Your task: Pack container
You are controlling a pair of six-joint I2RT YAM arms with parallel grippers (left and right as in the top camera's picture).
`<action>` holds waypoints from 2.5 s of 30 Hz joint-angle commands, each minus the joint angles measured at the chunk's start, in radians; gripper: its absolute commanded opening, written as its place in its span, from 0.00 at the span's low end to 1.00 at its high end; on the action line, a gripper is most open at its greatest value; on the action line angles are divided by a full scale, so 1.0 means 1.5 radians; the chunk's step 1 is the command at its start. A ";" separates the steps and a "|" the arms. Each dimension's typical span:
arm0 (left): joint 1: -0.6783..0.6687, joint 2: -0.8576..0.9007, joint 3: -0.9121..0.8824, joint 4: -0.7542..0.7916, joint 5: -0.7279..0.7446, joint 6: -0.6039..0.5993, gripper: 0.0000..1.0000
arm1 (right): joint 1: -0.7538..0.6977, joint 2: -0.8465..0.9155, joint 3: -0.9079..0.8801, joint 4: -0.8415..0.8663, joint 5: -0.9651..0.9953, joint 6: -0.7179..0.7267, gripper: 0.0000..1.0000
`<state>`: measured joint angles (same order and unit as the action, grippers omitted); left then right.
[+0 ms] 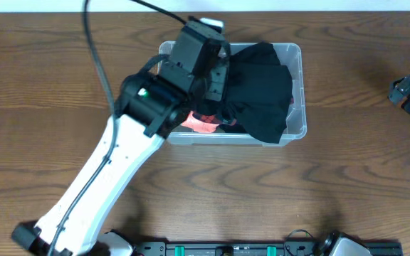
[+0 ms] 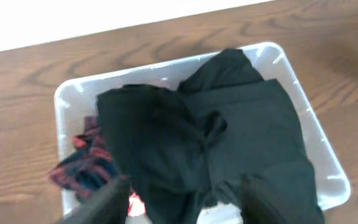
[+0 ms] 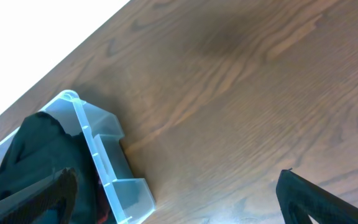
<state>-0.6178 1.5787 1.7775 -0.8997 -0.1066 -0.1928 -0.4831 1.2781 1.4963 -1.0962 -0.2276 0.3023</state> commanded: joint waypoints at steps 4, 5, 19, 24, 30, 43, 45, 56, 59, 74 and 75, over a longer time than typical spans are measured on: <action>0.032 0.153 0.003 -0.054 0.004 0.076 0.22 | -0.005 -0.005 0.003 -0.001 0.000 -0.008 0.99; 0.039 0.181 0.001 -0.065 0.003 0.076 0.21 | -0.005 -0.005 0.003 -0.001 0.000 -0.008 0.99; 0.053 0.354 -0.050 -0.102 -0.030 -0.048 0.15 | -0.005 -0.005 0.003 -0.001 0.000 -0.008 0.99; 0.048 0.274 -0.028 -0.113 -0.029 -0.050 0.17 | -0.005 -0.005 0.003 -0.001 0.000 -0.008 0.99; 0.023 0.118 -0.015 -0.094 0.051 -0.047 0.33 | -0.005 -0.005 0.003 -0.001 -0.001 -0.008 0.99; -0.102 0.153 -0.045 -0.006 0.169 0.046 0.06 | -0.005 -0.005 0.003 -0.001 0.000 -0.008 0.99; -0.118 0.181 -0.045 0.010 0.169 0.060 0.06 | -0.005 -0.005 0.003 -0.001 0.000 -0.008 0.99; -0.138 0.348 -0.045 0.092 0.168 0.073 0.06 | -0.005 -0.005 0.003 -0.001 0.000 -0.008 0.99; -0.129 0.365 -0.044 0.107 0.163 0.070 0.06 | -0.005 -0.005 0.003 -0.001 0.000 -0.008 0.99; -0.113 0.161 0.050 0.036 0.146 0.046 0.54 | -0.005 -0.005 0.003 -0.001 0.000 -0.008 0.99; -0.108 0.155 0.050 0.048 0.135 0.046 0.56 | -0.005 -0.005 0.003 -0.001 0.000 -0.008 0.99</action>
<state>-0.8005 1.8805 1.8118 -0.8452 0.1398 -0.1249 -0.4831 1.2781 1.4967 -1.0962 -0.2276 0.3023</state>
